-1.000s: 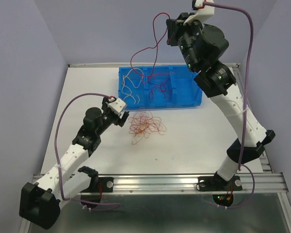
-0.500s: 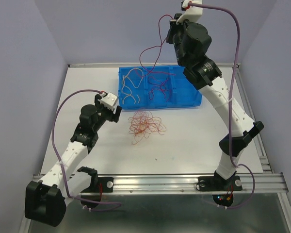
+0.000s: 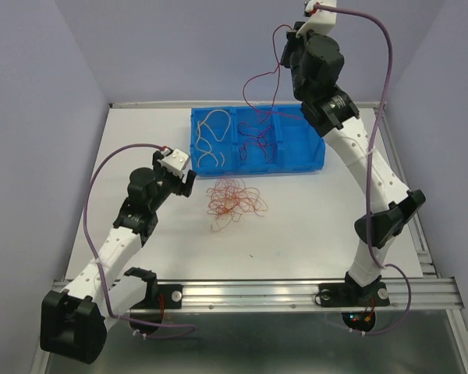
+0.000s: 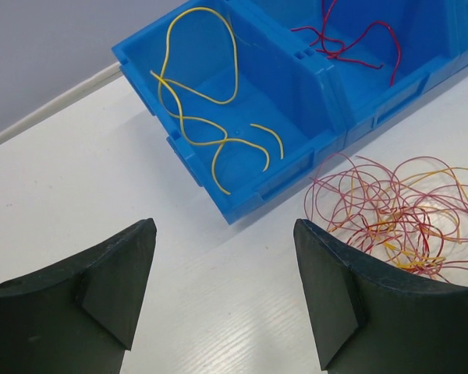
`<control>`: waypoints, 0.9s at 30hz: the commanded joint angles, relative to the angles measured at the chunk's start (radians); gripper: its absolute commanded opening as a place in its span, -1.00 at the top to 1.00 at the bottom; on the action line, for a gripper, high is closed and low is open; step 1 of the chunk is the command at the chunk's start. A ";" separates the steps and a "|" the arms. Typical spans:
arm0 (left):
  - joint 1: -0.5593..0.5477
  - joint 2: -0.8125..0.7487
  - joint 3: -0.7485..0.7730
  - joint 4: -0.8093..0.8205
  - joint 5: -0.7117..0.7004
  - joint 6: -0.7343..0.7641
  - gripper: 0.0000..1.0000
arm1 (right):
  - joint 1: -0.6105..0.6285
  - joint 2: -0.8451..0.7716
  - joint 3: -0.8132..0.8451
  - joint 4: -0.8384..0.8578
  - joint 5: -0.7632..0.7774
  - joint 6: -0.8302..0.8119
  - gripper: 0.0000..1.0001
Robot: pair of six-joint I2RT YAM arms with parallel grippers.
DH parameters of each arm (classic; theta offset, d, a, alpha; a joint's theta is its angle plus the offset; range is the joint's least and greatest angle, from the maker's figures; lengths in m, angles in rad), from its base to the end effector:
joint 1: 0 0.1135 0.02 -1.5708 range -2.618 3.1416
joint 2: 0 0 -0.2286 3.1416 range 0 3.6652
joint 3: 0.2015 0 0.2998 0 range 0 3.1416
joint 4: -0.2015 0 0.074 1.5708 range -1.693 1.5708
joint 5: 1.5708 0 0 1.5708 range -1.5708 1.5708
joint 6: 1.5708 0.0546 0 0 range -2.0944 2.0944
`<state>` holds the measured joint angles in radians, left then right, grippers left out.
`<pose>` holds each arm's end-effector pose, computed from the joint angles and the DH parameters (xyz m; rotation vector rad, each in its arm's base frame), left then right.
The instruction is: Untangle the cables
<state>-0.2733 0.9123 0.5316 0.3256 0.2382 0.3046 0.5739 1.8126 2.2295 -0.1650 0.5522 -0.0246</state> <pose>0.2873 -0.0939 0.2339 0.6362 1.4975 -0.1695 0.3814 0.2125 0.5393 0.0694 1.3559 0.0983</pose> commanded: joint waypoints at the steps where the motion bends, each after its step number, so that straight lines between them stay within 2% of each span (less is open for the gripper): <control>1: 0.003 -0.004 0.042 0.050 0.019 -0.007 -0.64 | -0.002 -0.009 -0.102 0.053 -0.041 0.022 0.99; 10: 0.005 0.000 0.047 0.047 0.023 -0.004 -0.64 | 0.000 0.091 -0.163 0.067 -0.095 0.061 0.99; 18: 0.008 -0.007 0.044 0.047 0.026 -0.001 -0.64 | 0.001 0.203 -0.192 0.068 0.037 0.089 0.99; 27: 0.008 -0.015 0.041 0.046 0.030 0.001 -0.63 | -0.002 0.203 -0.300 0.078 0.140 0.091 0.99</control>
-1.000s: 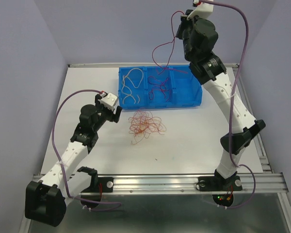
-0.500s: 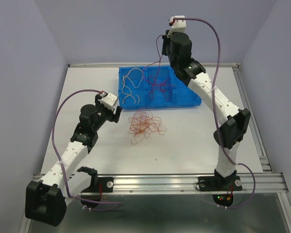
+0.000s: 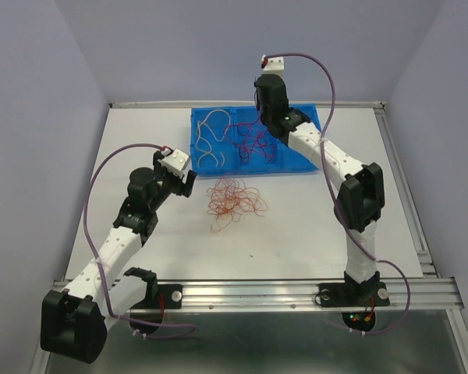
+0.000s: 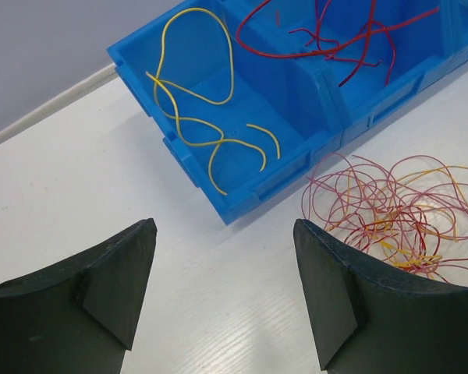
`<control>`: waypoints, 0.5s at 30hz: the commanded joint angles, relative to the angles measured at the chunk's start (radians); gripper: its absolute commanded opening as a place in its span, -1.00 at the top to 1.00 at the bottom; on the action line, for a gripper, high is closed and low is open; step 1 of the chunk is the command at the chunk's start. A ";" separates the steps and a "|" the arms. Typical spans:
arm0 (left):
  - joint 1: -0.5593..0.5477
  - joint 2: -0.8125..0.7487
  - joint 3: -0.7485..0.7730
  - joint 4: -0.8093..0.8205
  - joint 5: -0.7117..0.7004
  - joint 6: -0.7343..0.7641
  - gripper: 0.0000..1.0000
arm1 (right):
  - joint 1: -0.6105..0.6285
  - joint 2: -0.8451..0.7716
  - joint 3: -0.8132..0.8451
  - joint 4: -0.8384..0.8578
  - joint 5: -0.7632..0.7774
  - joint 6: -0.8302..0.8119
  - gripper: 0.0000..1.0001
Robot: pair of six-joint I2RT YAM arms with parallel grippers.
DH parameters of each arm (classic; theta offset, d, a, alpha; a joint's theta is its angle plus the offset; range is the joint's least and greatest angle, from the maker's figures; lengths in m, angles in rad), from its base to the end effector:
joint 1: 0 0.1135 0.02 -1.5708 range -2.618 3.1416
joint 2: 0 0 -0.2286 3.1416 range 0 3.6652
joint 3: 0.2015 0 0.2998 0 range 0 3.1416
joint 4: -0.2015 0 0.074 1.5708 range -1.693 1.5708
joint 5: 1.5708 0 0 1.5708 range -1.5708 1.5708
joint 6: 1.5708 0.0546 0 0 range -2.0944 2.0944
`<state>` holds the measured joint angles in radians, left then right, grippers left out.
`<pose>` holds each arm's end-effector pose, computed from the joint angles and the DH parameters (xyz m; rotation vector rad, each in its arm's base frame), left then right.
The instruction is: Untangle the cables
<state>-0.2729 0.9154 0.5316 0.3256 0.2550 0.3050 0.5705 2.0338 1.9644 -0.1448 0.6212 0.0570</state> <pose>0.2872 -0.0947 0.2330 0.6488 1.4955 -0.1829 0.4674 0.2622 0.3324 -0.0063 1.7455 -0.0957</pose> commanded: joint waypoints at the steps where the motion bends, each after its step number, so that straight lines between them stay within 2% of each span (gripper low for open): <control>1: 0.008 -0.018 0.039 0.046 0.013 0.002 -0.64 | 0.002 -0.015 -0.048 0.062 0.065 0.001 0.99; 15: 0.011 -0.010 0.042 0.046 0.013 0.002 -0.64 | -0.011 0.276 0.005 0.059 0.045 -0.005 0.99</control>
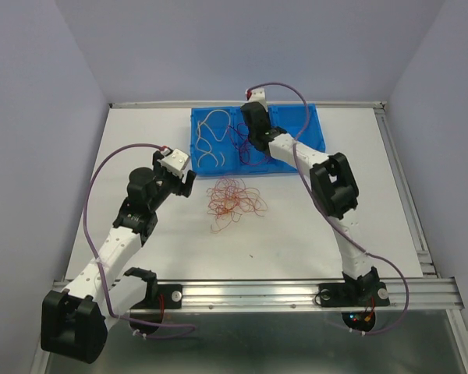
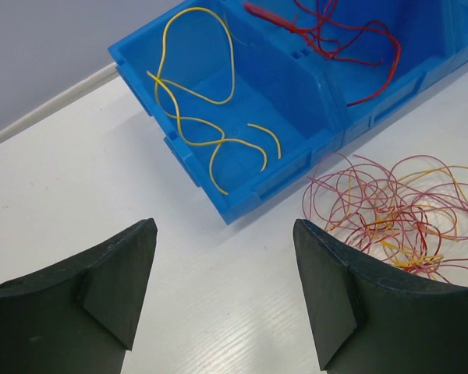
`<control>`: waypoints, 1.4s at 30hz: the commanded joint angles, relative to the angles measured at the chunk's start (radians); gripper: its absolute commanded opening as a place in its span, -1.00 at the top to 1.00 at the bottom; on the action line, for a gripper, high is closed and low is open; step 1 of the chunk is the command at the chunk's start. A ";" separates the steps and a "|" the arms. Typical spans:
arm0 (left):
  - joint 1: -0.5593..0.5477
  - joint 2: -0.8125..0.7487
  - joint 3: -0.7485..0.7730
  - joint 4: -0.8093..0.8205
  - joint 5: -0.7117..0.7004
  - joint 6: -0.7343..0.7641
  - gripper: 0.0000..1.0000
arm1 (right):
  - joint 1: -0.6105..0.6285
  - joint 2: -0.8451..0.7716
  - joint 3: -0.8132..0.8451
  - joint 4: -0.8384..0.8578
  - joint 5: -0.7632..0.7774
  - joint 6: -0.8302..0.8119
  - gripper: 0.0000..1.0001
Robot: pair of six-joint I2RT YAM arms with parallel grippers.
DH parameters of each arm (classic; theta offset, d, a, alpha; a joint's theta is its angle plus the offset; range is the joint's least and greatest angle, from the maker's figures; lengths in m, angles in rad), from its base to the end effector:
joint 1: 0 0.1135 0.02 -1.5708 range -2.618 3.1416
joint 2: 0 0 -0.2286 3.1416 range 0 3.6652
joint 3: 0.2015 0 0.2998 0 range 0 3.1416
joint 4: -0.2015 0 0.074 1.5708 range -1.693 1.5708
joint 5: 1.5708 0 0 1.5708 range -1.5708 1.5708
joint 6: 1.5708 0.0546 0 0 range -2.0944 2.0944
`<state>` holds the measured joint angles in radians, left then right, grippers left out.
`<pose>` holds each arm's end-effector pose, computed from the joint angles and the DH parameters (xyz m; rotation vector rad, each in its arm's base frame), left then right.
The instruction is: Untangle the cables
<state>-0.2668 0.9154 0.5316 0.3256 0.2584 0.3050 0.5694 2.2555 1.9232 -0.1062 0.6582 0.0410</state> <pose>0.2877 -0.0931 0.2330 0.6466 1.4964 -0.1810 0.4963 0.2781 0.2017 -0.0969 1.9190 -0.2531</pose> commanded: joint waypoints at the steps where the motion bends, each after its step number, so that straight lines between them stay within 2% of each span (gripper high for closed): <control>1: 0.003 -0.012 0.042 0.046 0.010 0.003 -0.64 | -0.009 0.071 0.048 0.022 0.001 0.016 0.99; 7: 0.005 -0.009 0.041 0.046 0.015 0.006 -0.64 | -0.028 0.127 0.056 0.022 -0.035 0.054 0.99; 11: 0.005 -0.009 0.042 0.046 0.016 0.006 -0.64 | -0.040 0.061 0.051 0.022 -0.067 0.089 0.70; 14: 0.006 -0.004 0.042 0.046 0.018 0.006 -0.63 | -0.042 0.021 0.066 0.016 -0.097 0.091 0.39; 17: 0.005 -0.004 0.042 0.046 0.016 0.006 -0.64 | -0.042 -0.042 0.063 0.002 -0.127 0.109 0.25; 19: 0.005 -0.009 0.042 0.046 0.018 0.005 -0.63 | -0.042 -0.091 0.050 -0.007 -0.143 0.122 0.23; 23: 0.005 -0.007 0.041 0.046 0.019 0.006 -0.63 | -0.042 -0.177 -0.013 -0.018 -0.227 0.151 -0.10; 27: 0.006 0.000 0.042 0.046 0.025 0.006 -0.63 | -0.033 -0.279 -0.114 -0.029 -0.362 0.155 -0.15; 31: 0.006 0.000 0.044 0.041 0.048 0.013 -0.64 | -0.002 -0.402 -0.242 -0.055 -0.399 0.187 -0.18; 36: 0.005 0.000 0.042 -0.011 0.214 0.071 -0.63 | 0.064 -0.580 -0.462 -0.084 -0.420 0.214 -0.20; 42: 0.005 0.031 0.061 -0.069 0.315 0.109 -0.64 | 0.141 -0.694 -0.661 -0.087 -0.477 0.227 -0.27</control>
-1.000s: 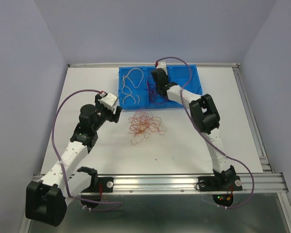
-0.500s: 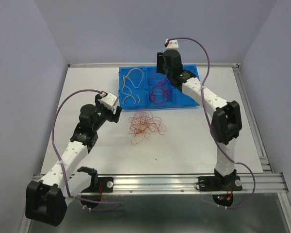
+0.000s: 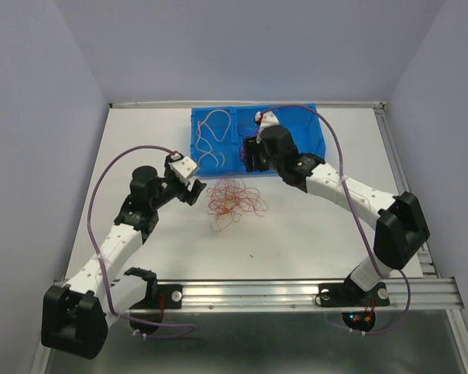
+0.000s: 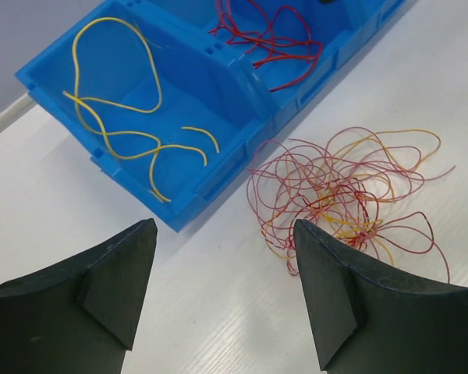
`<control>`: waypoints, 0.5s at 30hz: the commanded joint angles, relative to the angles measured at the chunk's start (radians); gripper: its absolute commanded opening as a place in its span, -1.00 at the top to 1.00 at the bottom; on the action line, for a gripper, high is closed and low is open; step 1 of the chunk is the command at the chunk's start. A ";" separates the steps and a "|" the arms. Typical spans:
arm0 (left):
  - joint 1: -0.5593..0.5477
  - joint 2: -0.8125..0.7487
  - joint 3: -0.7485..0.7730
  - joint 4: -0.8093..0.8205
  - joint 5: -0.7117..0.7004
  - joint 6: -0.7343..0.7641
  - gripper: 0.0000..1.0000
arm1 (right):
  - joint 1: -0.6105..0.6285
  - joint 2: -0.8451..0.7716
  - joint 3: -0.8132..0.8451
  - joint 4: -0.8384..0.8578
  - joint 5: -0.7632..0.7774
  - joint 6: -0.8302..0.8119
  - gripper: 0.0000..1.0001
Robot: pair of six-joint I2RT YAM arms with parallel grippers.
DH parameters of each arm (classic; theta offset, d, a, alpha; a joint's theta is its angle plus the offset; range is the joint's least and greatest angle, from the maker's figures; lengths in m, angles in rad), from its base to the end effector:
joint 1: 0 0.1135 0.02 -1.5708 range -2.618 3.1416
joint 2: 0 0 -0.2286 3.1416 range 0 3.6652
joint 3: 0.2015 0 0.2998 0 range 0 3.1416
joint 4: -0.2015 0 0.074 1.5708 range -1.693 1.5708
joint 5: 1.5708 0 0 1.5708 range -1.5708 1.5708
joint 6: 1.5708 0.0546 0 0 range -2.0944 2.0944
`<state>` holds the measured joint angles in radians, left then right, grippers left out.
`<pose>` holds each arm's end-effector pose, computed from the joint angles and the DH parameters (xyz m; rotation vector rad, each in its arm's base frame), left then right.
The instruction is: Untangle the cables
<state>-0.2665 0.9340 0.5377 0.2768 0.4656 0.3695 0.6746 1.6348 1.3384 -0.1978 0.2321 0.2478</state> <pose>0.2831 -0.1027 0.2246 0.8462 1.4598 -0.3156 0.3554 0.2681 0.2529 -0.2964 2.0458 0.3327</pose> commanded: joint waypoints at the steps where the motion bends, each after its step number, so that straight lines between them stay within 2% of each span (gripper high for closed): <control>1: 0.004 0.022 0.061 -0.033 0.126 0.064 -0.64 | 0.051 -0.085 -0.117 0.006 -0.059 0.022 -0.28; 8: -0.016 0.052 0.062 -0.054 0.139 0.094 -0.64 | 0.063 -0.119 -0.290 -0.008 0.016 0.064 -0.27; 10: -0.019 0.061 0.064 -0.054 0.130 0.097 -0.64 | 0.063 -0.099 -0.304 -0.025 0.007 0.071 -0.15; 15: -0.022 0.068 0.067 -0.054 0.117 0.098 -0.63 | 0.063 -0.055 -0.295 -0.058 0.015 0.064 -0.15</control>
<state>-0.2810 1.0069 0.5529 0.2111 0.5716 0.4519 0.7391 1.5627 1.0405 -0.2497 0.2226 0.3061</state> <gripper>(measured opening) 0.818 0.576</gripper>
